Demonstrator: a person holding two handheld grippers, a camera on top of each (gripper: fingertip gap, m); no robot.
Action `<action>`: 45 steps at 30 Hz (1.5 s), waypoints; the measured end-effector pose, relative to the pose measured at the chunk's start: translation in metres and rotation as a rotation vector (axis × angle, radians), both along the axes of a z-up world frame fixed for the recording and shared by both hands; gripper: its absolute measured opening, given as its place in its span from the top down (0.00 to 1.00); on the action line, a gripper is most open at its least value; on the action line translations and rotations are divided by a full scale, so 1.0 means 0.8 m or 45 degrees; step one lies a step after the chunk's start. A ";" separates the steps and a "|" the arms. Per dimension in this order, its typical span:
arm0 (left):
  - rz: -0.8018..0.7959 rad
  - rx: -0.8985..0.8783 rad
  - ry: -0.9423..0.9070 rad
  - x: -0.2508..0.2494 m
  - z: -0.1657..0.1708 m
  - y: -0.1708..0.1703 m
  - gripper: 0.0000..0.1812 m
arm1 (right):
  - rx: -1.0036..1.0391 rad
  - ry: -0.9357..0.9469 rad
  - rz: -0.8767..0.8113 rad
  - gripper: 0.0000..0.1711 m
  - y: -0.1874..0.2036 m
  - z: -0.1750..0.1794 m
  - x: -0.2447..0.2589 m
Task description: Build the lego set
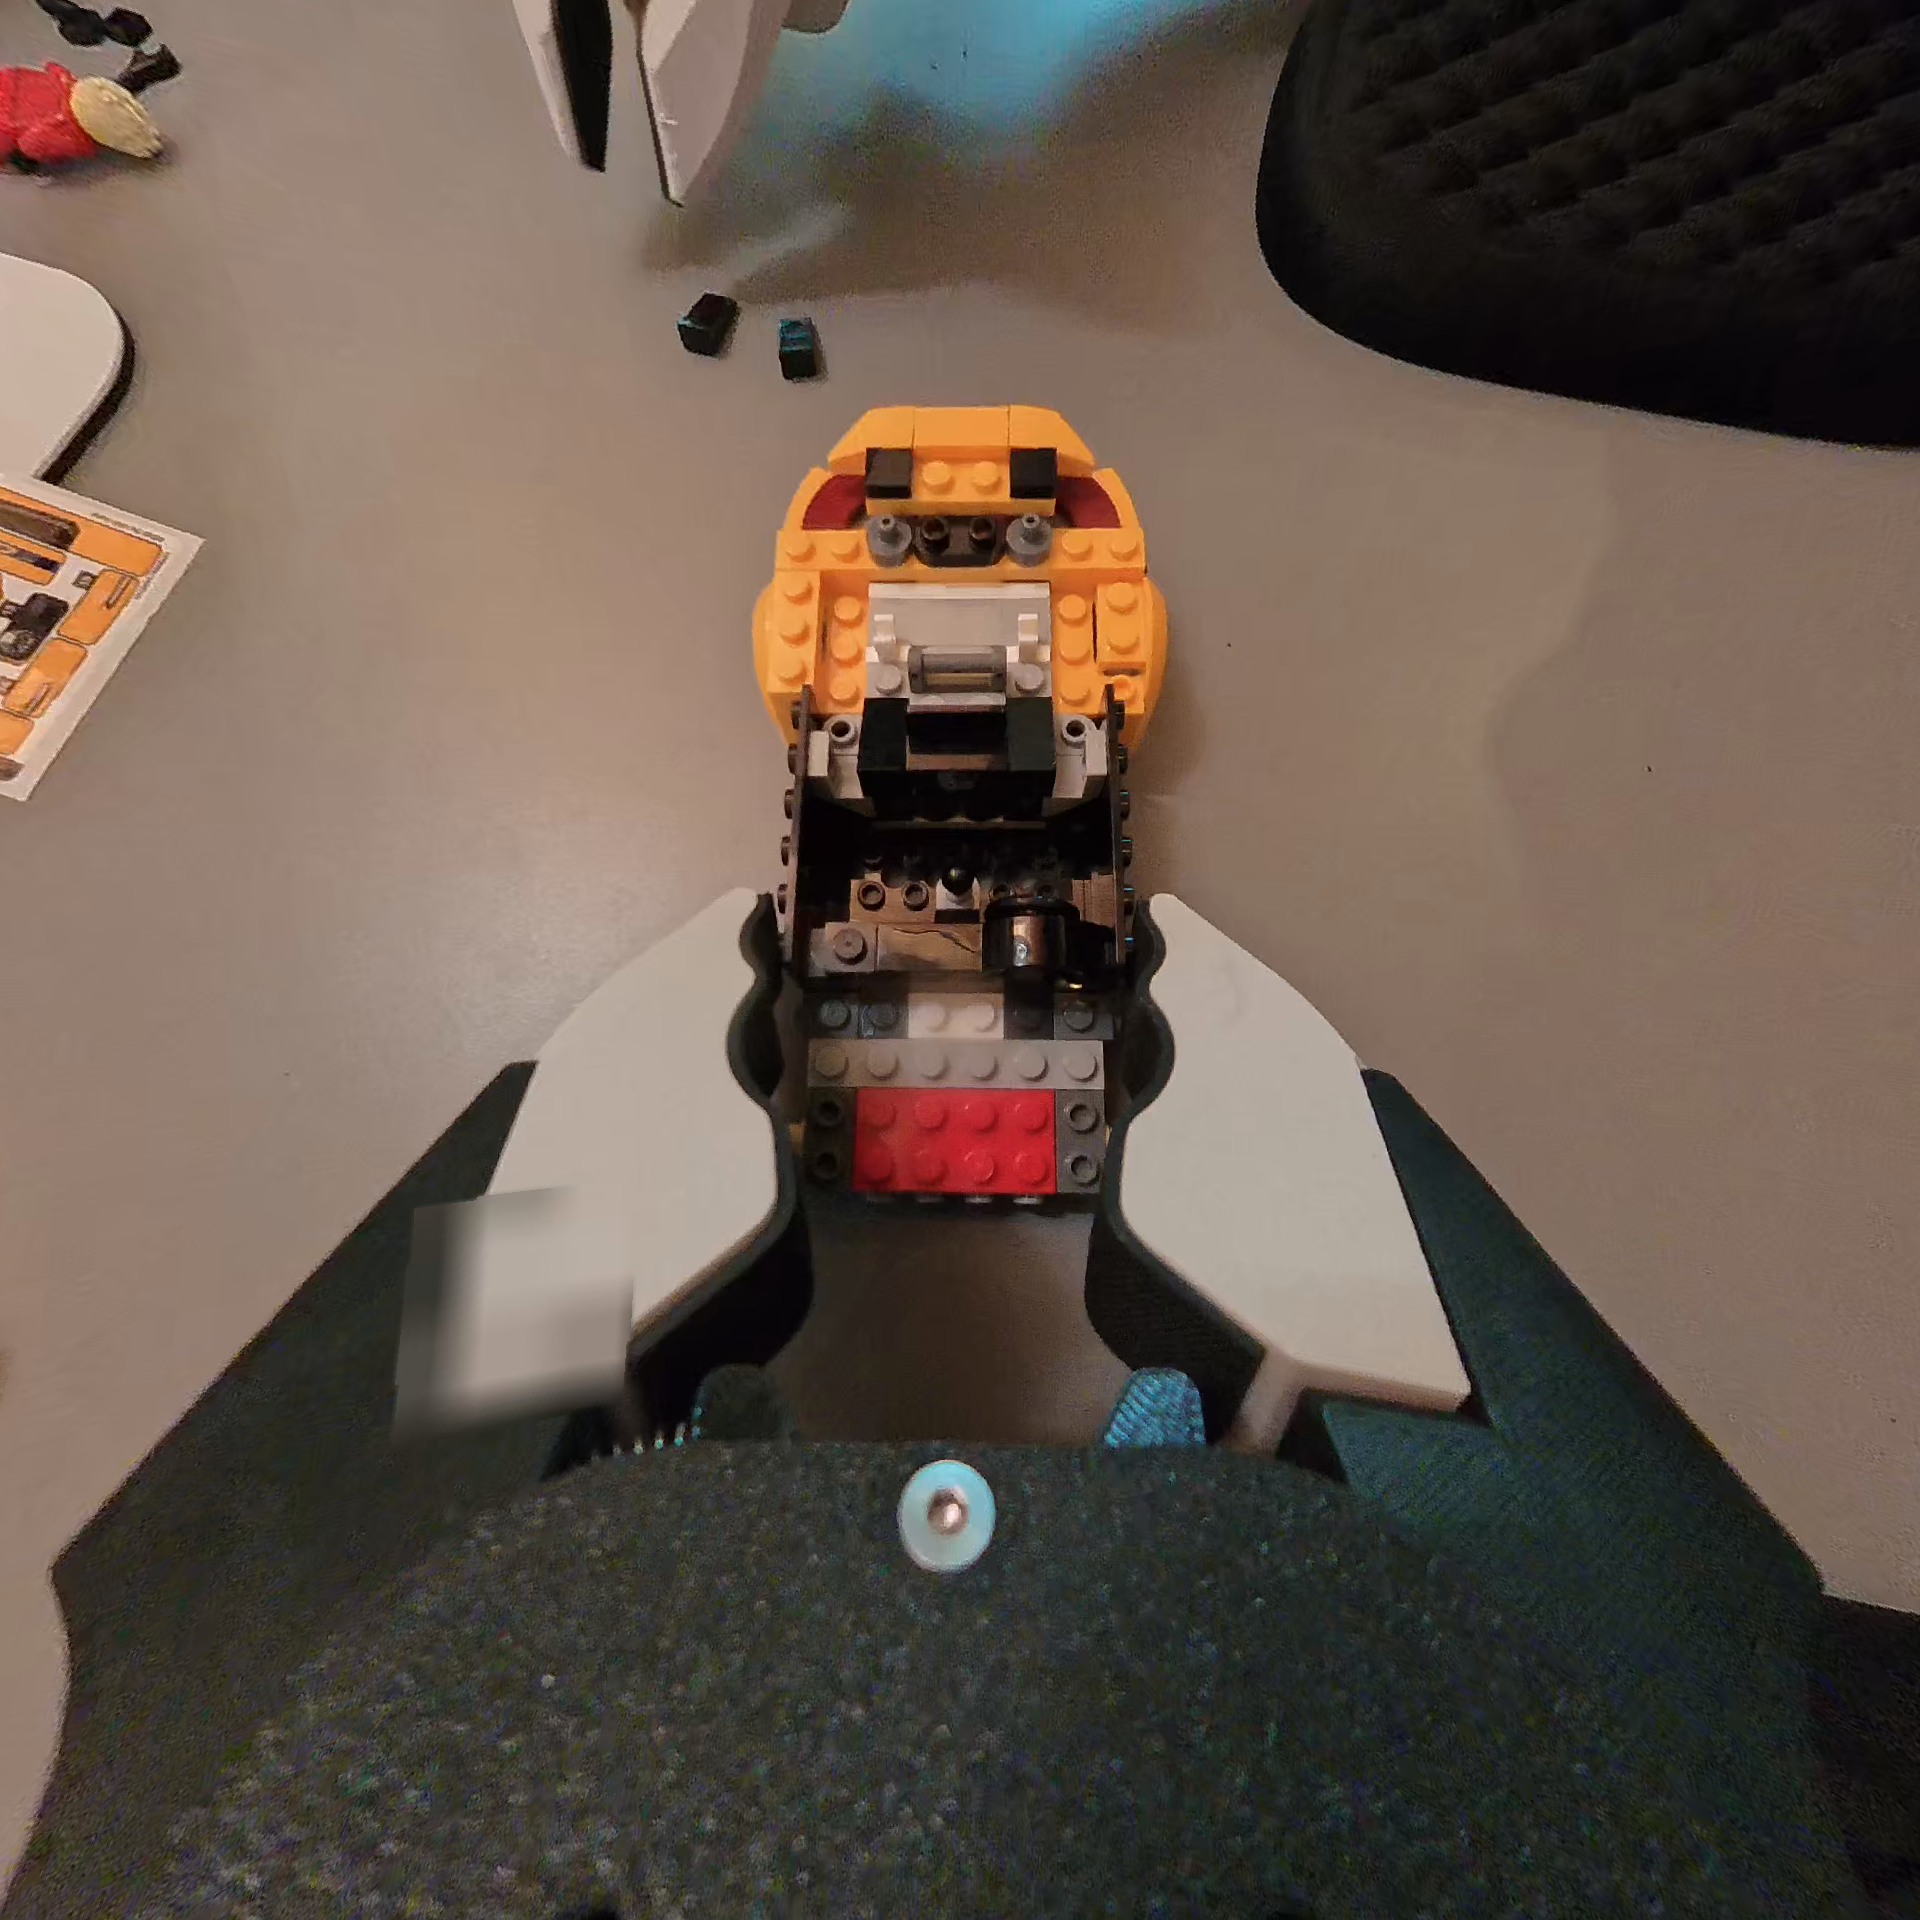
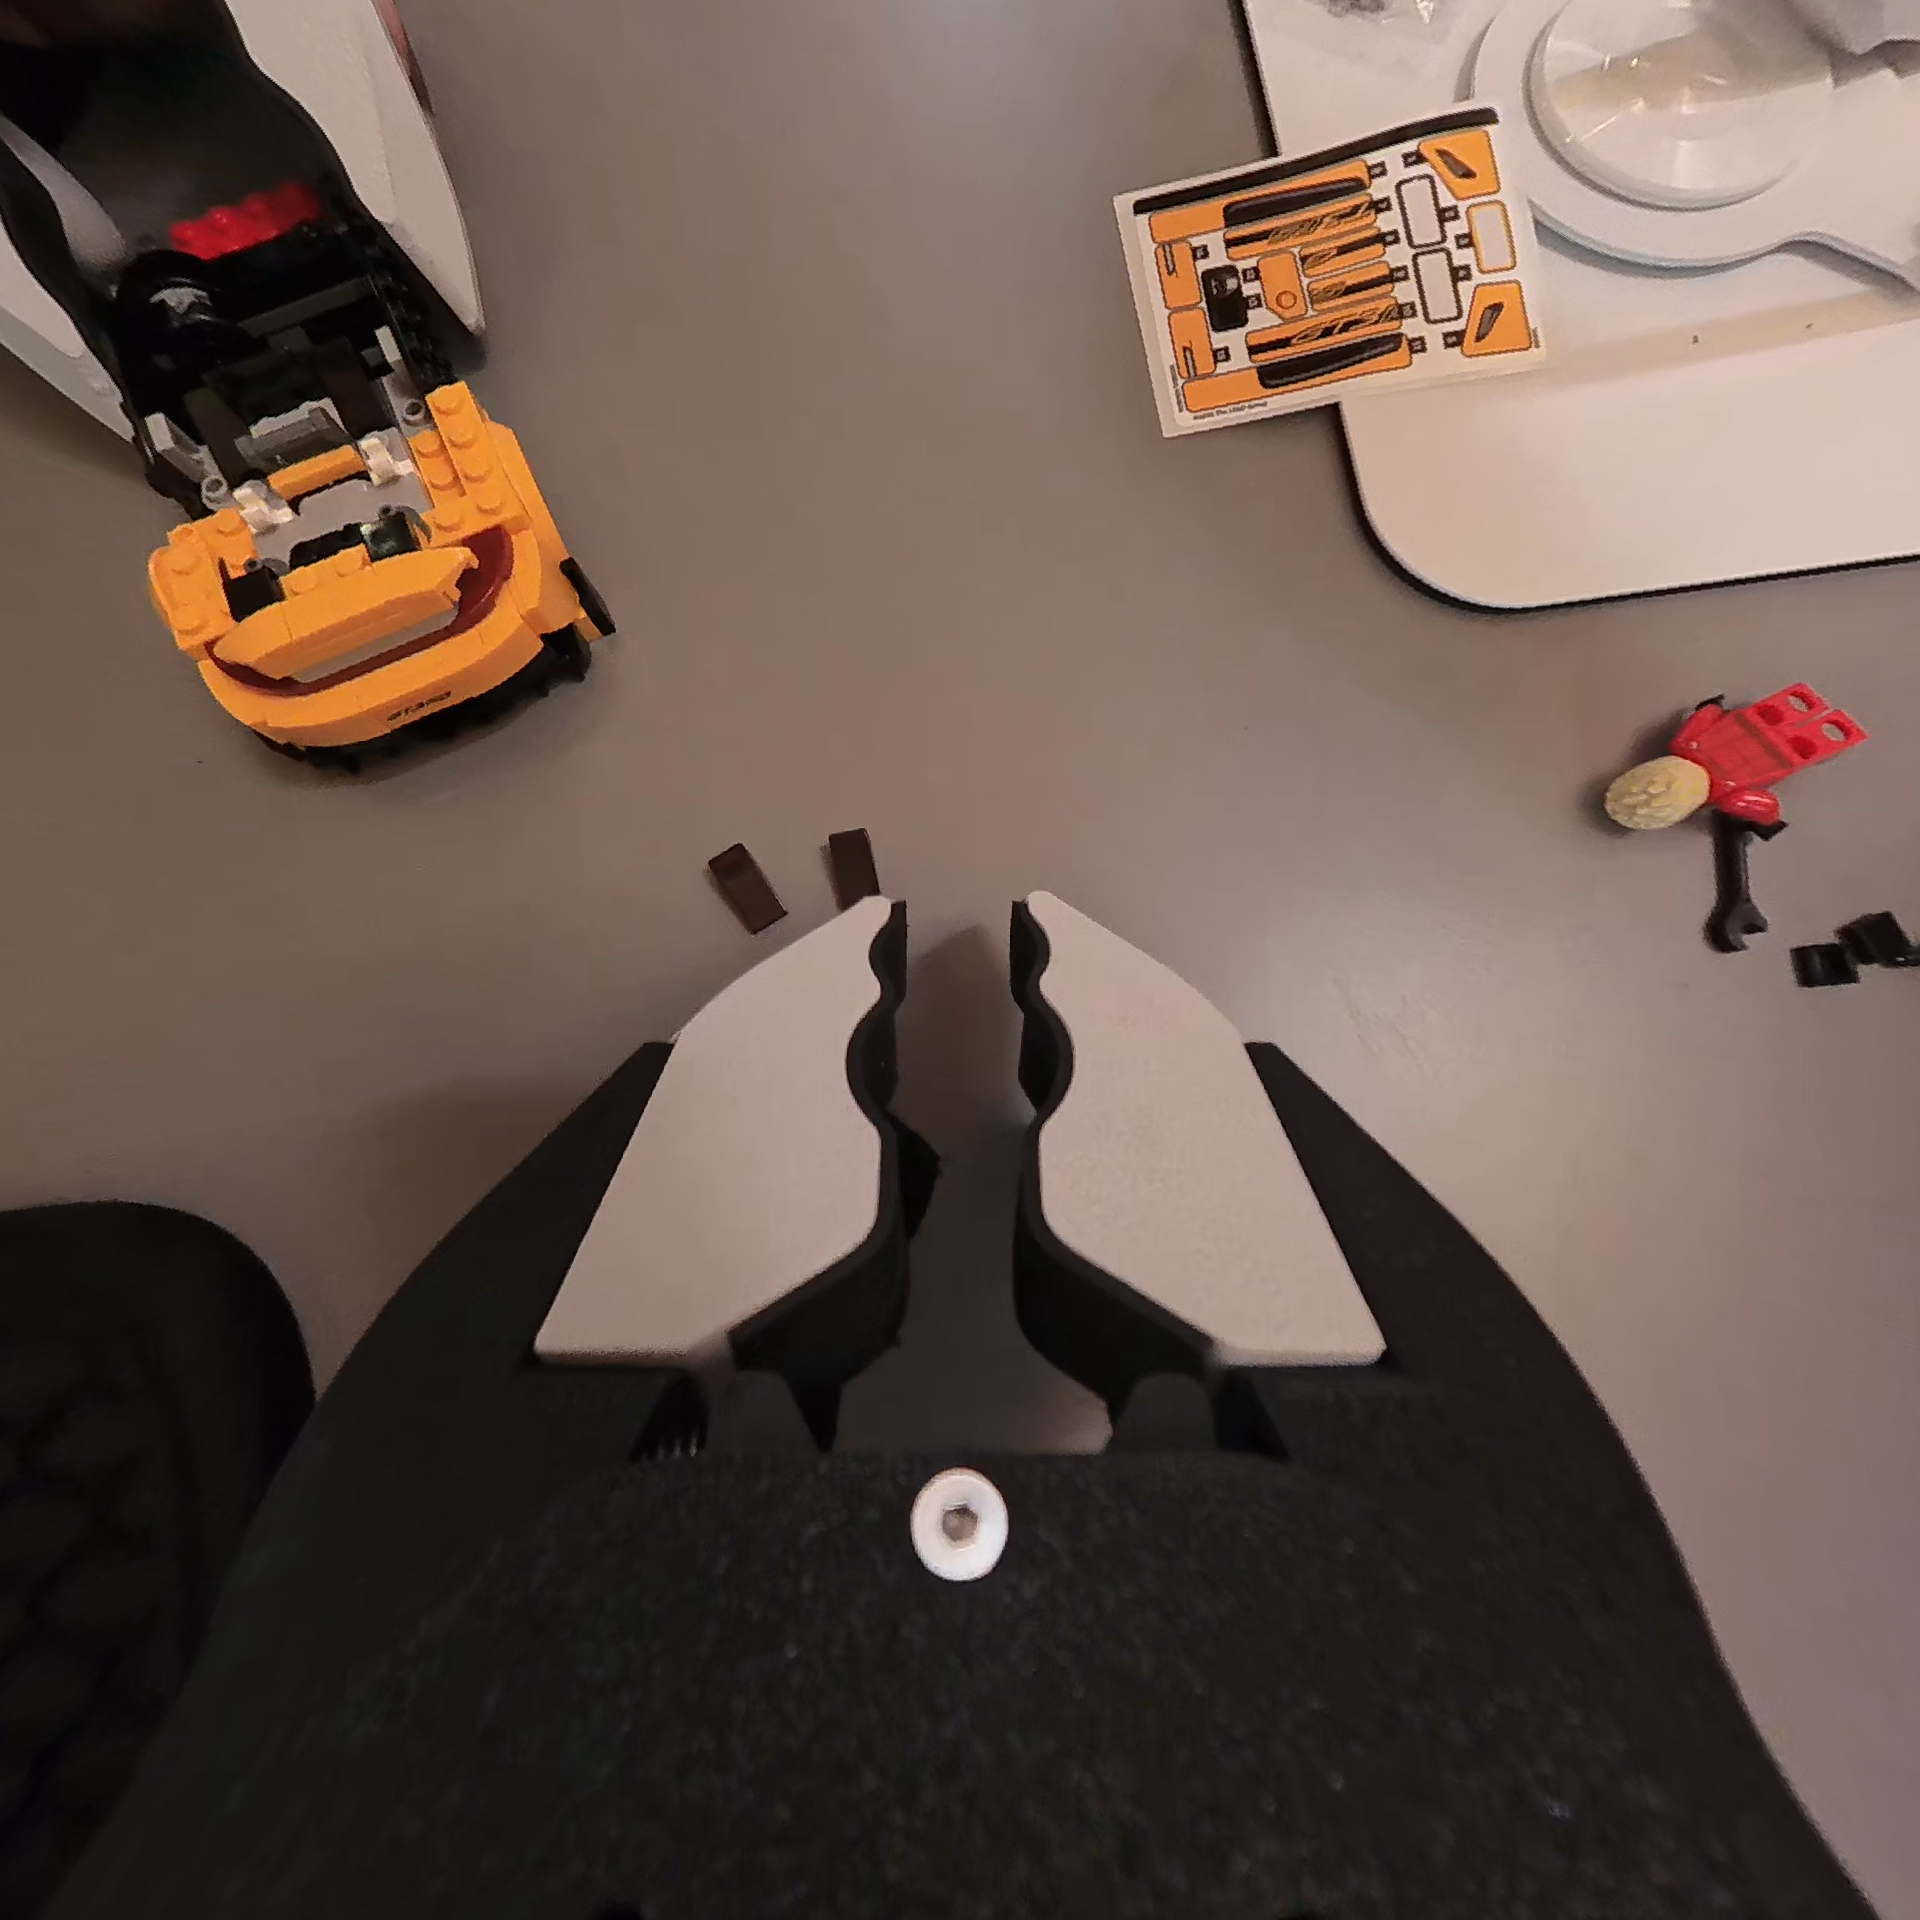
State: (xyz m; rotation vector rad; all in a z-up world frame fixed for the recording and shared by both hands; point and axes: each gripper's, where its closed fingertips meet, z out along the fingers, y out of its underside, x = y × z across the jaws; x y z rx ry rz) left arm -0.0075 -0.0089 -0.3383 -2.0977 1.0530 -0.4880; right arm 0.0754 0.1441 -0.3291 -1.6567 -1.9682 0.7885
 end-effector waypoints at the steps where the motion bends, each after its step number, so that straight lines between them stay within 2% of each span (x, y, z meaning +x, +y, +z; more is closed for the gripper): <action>1: 0.000 0.002 -0.001 0.000 0.000 0.000 0.65 | -0.006 -0.009 0.005 0.90 -0.001 -0.001 0.001; 14: -0.003 0.010 -0.004 0.001 0.000 0.001 0.65 | -0.024 -0.044 0.101 0.90 -0.028 -0.010 -0.016; 21: -0.004 0.010 -0.006 0.001 -0.001 0.002 0.65 | 0.121 -0.144 0.116 0.96 -0.027 -0.019 -0.016; 29: -0.004 0.016 0.002 0.002 -0.001 0.003 0.65 | 0.165 -0.153 0.133 0.96 -0.029 -0.012 -0.019; 33: -0.001 0.012 0.005 0.001 -0.001 0.003 0.65 | 0.053 0.063 0.254 0.96 -0.068 0.044 -0.038; 35: 0.003 0.001 0.007 0.001 -0.002 0.003 0.65 | 0.052 0.074 0.356 0.96 -0.094 0.062 -0.045; 40: 0.015 -0.016 0.035 0.000 -0.002 0.002 0.65 | 0.131 -0.100 0.519 0.96 -0.133 0.051 -0.055; 45: 0.023 -0.016 0.063 0.000 -0.003 0.001 0.65 | 0.131 -0.215 0.559 0.96 -0.144 0.036 -0.056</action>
